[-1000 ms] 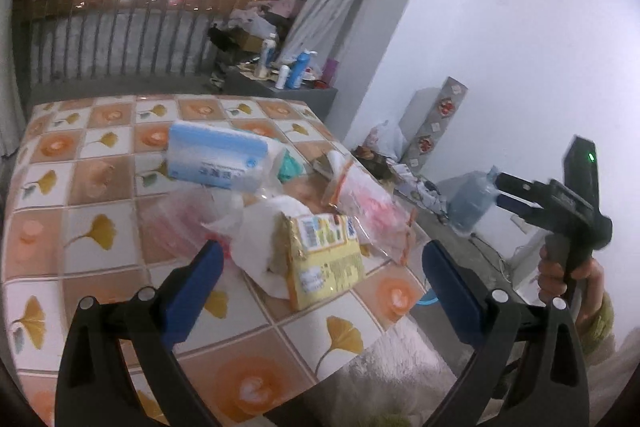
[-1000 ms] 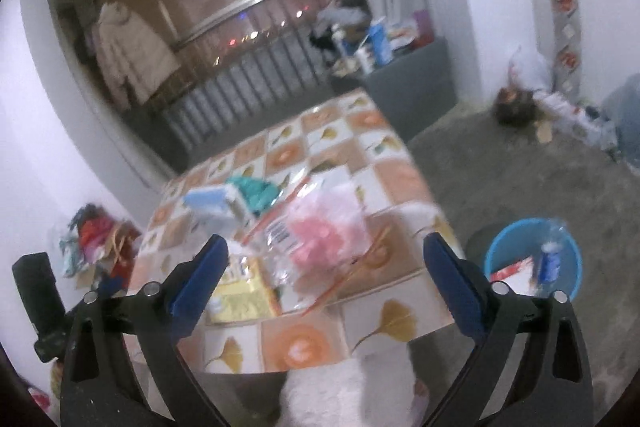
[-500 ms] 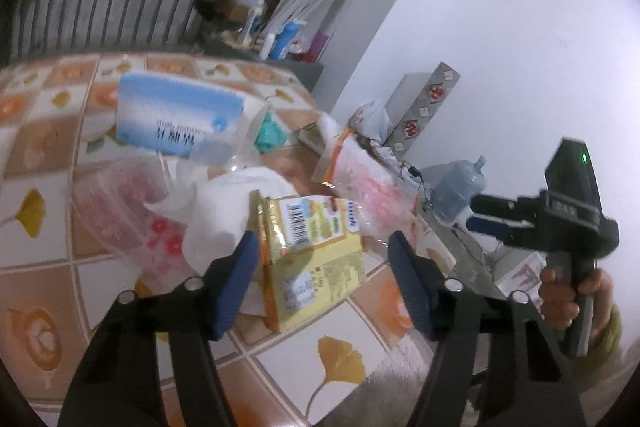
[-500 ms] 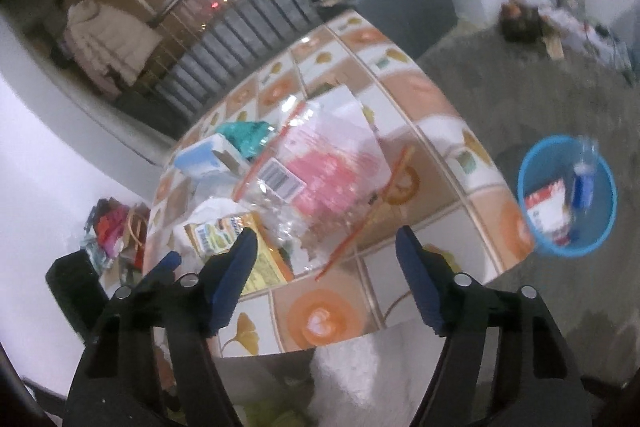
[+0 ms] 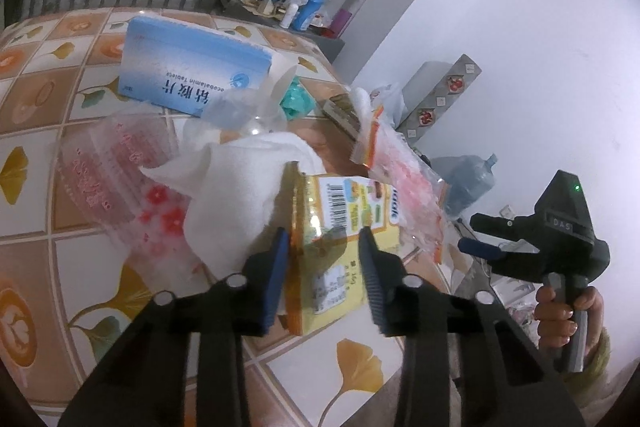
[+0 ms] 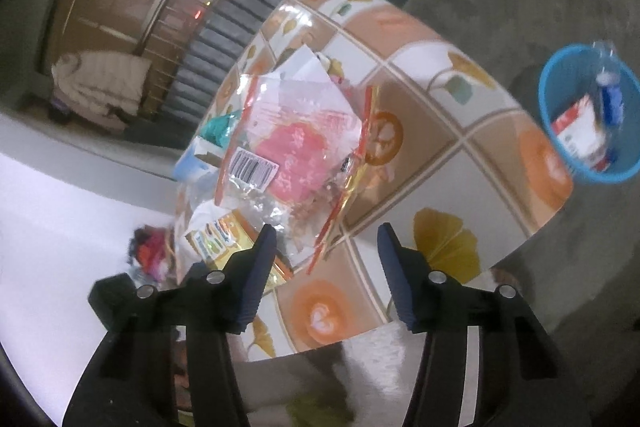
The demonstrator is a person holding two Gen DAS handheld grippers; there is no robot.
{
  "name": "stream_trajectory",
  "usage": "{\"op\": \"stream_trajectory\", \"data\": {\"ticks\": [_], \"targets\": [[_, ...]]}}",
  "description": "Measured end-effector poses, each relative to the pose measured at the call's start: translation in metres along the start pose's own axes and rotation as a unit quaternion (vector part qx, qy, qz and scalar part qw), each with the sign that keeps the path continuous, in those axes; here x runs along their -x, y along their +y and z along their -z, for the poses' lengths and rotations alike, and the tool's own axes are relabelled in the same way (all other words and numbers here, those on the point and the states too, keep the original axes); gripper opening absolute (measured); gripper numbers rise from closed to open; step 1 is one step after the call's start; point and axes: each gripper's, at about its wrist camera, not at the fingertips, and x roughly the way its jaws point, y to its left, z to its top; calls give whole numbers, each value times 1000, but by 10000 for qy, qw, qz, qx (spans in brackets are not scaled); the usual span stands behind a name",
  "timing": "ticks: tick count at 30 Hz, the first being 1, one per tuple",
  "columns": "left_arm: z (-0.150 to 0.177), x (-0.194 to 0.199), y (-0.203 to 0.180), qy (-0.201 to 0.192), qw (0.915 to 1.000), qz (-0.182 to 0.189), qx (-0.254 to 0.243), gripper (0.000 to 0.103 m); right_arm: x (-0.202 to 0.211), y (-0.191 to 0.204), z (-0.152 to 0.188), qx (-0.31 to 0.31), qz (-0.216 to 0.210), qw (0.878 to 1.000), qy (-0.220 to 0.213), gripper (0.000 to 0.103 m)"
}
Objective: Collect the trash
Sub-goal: 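Grasp the yellow juice box with the left tool while the right tool grasps an orange straw, then lift the juice box and straw and carry them toward the wastebasket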
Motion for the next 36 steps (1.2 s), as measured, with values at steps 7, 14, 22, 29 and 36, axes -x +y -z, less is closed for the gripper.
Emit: {"op": "stream_trajectory", "data": {"ticks": [7,14,22,29,36], "targets": [[-1,3,4,-40,9999,72,62,17,-3,-12,-2,-346,-319,9989,57,47],[1,11,-4,-160,9996,223,-68,13,-8,-21,1,-578,-488,9971,123,31],[2,24,-10,-319,9987,403,-70,11,0,-26,6,-672,-666,9954,140,5],[0,35,-11,-486,9978,446,-56,10,8,-26,9,-677,-787,9946,39,1],[-1,31,-8,-451,9984,351,-10,10,-1,-27,7,-800,-790,9935,176,42]]}}
